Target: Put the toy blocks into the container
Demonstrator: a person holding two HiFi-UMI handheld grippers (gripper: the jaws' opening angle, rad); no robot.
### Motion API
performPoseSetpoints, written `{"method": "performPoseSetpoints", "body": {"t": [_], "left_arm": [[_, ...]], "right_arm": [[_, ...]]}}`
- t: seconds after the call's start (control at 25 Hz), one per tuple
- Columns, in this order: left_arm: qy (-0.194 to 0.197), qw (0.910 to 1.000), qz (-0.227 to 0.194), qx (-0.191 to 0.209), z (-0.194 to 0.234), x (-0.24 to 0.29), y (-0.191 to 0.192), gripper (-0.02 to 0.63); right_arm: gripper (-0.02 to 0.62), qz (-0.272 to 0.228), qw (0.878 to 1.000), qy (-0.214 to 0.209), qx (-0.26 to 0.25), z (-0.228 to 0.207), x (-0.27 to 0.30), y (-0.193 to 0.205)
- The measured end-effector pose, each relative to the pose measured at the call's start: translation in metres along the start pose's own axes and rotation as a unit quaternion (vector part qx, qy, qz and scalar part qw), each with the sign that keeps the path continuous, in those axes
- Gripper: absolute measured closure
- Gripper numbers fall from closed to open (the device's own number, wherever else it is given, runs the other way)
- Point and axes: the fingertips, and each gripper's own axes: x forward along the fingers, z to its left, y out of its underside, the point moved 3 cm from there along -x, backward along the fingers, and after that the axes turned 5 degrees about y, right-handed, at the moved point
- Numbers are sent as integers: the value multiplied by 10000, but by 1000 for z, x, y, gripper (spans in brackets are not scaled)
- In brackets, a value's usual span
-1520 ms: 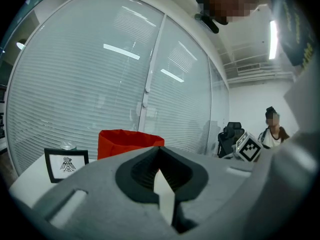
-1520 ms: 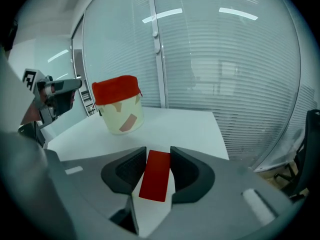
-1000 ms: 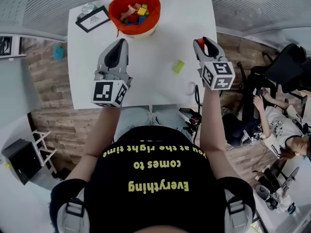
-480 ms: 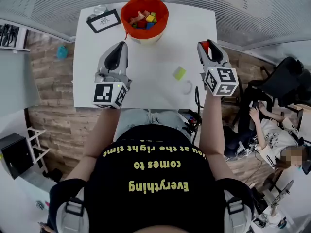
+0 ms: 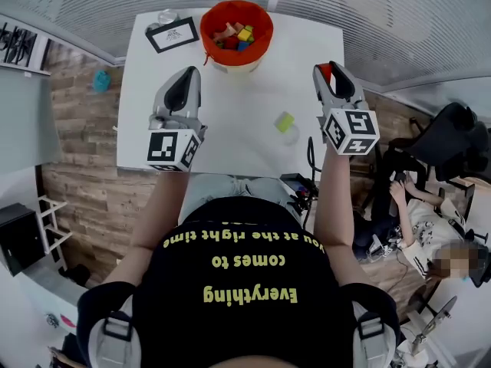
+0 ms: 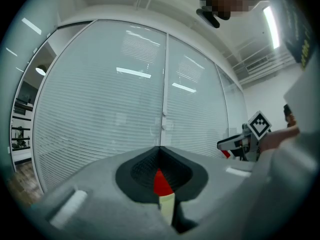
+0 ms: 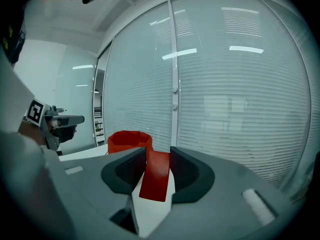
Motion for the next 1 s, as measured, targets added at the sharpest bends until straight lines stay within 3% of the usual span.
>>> {"method": "performPoseSetpoints", "body": {"t": [1.0], "left_arm": [[-759, 9971, 27, -44, 40, -36, 0, 607]], "right_arm": [[439, -212, 9916, -1237, -321, 84, 78, -40]]}}
